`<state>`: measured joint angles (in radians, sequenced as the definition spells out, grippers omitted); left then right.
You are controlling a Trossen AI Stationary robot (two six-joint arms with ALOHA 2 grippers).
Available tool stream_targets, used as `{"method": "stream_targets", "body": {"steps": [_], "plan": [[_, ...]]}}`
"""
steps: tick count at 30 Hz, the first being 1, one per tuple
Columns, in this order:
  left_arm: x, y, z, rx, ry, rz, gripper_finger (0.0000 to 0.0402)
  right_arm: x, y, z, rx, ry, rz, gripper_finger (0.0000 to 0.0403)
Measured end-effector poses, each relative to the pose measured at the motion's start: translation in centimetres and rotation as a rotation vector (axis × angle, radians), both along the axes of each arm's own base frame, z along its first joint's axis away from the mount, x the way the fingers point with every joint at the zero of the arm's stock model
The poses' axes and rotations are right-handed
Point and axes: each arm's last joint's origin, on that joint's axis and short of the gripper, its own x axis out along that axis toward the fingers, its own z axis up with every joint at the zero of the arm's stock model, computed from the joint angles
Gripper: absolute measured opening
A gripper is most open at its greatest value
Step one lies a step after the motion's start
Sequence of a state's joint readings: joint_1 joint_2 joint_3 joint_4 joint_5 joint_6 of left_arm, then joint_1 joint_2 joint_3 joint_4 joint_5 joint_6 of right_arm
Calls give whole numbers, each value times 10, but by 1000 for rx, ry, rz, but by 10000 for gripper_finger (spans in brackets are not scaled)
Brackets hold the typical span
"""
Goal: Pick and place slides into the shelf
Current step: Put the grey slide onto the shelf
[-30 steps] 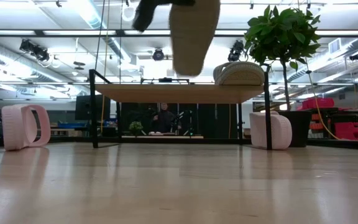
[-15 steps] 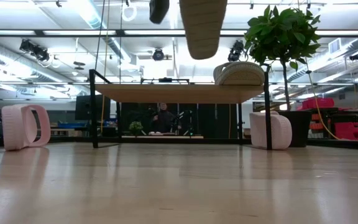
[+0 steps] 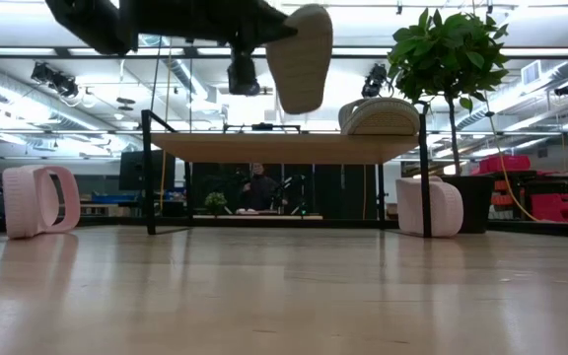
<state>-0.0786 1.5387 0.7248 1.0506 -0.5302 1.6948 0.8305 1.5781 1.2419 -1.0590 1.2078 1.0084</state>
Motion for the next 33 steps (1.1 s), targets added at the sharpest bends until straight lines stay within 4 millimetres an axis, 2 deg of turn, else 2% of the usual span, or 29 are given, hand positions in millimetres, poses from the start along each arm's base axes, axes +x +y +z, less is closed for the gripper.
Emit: {"method": "stream_targets", "body": {"steps": [5,10,33], "plan": [[-6,7,-18,43,72,-58,32,1,-6,5,-10,4,-6,277],[-11,16,-29,31,104,-30,32,1,-7,6,-14,7,-5,273],[-11,18,-38,-75,137,-90,32,1,-7,6,3,-9,-14,272]]}}
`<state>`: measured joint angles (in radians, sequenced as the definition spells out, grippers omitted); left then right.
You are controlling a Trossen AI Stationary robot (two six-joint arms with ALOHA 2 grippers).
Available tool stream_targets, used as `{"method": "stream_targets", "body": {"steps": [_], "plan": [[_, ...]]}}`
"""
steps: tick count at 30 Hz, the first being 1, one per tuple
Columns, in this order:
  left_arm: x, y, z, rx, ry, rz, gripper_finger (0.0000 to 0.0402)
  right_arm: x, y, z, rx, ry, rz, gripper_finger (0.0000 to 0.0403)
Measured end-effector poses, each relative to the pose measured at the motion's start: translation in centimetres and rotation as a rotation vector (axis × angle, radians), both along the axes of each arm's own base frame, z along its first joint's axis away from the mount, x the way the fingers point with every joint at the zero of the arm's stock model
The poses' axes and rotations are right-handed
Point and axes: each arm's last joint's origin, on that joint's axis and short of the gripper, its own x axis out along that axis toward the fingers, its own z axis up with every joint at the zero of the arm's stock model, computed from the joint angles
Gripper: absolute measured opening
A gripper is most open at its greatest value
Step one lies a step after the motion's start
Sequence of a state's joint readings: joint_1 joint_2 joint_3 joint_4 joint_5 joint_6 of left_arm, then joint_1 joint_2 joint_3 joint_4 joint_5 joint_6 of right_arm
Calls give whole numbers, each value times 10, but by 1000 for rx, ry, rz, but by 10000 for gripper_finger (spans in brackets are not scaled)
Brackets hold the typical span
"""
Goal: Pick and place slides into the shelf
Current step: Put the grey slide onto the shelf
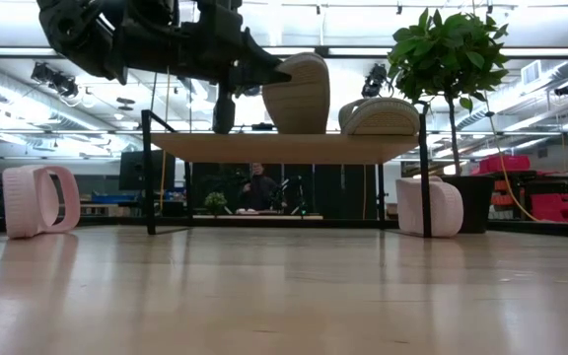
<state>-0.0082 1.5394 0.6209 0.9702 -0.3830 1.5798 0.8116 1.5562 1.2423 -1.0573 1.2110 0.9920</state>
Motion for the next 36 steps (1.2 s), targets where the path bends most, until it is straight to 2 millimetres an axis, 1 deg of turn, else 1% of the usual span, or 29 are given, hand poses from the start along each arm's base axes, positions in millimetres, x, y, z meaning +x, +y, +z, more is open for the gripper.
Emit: {"method": "stream_targets", "body": {"steps": [22,25,28,31,36], "plan": [[1,0,-1,-29,-5,-25,32,0,0,0,6,-5,0,272],[9,1,-3,-38,4,-17,32,0,0,0,6,-6,0,273],[23,1,-6,-17,37,-6,32,1,1,0,10,-9,-1,272],[35,2,-12,19,72,50,32,0,1,0,15,-10,1,270],[40,4,-20,49,114,93,32,0,2,0,23,-4,3,270]]}}
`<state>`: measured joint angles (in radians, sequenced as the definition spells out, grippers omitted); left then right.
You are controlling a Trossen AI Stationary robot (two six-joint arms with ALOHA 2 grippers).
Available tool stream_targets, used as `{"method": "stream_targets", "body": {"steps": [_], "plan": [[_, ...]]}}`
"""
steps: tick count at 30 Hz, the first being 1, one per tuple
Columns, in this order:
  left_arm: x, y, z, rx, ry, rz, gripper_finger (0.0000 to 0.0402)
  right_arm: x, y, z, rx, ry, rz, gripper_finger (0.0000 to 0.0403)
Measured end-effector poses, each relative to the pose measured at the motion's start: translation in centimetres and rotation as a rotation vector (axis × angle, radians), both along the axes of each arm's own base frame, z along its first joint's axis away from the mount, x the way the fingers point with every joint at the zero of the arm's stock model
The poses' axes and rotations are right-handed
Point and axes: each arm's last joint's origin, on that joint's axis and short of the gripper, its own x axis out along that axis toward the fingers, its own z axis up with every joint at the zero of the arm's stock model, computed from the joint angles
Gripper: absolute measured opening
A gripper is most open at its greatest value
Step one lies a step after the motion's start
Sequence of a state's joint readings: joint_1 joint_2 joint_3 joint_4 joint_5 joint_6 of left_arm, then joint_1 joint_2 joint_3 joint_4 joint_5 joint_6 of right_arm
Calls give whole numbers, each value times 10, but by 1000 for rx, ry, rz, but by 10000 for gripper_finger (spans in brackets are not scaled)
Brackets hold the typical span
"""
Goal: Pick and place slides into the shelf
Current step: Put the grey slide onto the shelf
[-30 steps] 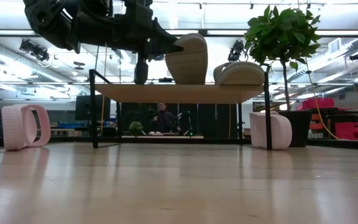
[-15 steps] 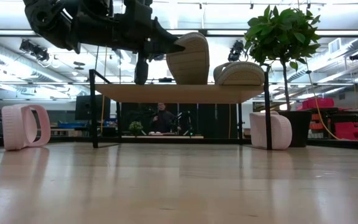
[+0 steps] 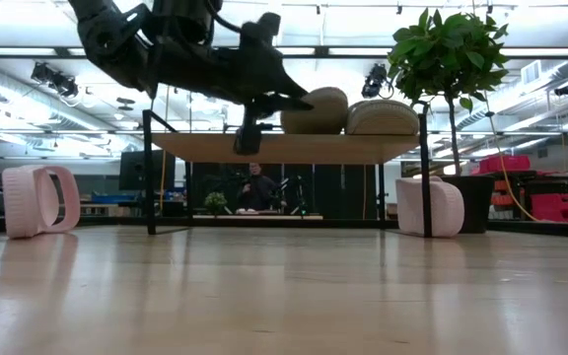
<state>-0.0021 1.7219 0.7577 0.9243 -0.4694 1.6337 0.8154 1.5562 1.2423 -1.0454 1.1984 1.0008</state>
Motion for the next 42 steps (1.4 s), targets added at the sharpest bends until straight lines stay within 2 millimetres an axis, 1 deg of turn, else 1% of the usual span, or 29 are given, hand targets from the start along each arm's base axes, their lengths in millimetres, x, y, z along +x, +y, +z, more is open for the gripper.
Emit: {"method": "stream_targets", "body": {"steps": [7,15,22,27,31,37,42], "plan": [[0,0,0,-16,-14,16,32,0,0,0,-5,4,2,269],[0,-6,-1,-27,-7,2,37,0,0,0,-7,5,3,269],[0,-8,-2,-34,0,4,32,0,0,0,-7,5,3,269],[-1,-7,-4,-89,-4,27,57,0,0,0,-5,4,1,269],[-1,-9,-5,-90,1,46,72,0,0,0,-4,5,1,269],[-1,-14,-5,-110,-9,33,82,0,0,0,-3,5,1,269],[-1,-16,-5,-131,-16,26,82,0,0,0,-3,6,2,269]]}}
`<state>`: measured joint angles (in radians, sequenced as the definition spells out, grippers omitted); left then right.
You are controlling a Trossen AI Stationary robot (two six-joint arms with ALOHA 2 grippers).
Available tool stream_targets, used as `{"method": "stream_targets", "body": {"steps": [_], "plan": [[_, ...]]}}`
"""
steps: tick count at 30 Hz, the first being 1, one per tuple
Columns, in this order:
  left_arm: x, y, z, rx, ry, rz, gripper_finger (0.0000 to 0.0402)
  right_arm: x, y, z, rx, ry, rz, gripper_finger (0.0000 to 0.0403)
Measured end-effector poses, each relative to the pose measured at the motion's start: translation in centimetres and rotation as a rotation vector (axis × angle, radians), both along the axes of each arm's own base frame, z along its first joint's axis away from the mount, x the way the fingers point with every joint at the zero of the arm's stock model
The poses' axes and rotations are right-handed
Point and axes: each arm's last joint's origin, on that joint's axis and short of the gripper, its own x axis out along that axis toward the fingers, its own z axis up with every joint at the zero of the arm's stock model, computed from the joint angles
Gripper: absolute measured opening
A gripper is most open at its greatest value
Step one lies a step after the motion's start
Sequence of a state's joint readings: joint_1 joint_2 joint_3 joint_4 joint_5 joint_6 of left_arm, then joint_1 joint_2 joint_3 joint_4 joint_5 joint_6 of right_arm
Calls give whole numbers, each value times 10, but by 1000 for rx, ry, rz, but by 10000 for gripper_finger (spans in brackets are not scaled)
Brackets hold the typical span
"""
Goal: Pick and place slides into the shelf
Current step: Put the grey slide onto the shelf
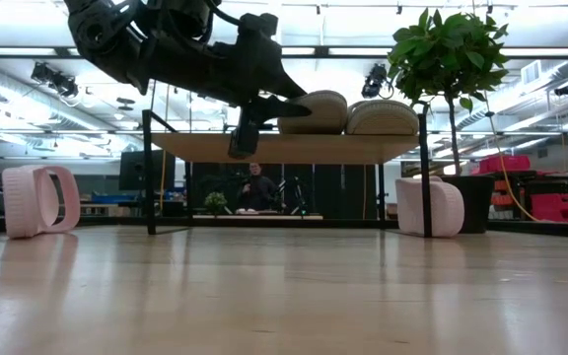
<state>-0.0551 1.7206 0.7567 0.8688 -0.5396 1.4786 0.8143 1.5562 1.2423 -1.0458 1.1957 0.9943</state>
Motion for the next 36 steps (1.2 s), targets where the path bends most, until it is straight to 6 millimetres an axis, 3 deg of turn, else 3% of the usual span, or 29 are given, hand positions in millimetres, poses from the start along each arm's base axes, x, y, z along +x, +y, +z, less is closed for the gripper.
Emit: {"method": "stream_targets", "body": {"steps": [36], "plan": [[-1,-10,-3,-23,17,-27,182,0,0,-1,14,13,4,273]]}}
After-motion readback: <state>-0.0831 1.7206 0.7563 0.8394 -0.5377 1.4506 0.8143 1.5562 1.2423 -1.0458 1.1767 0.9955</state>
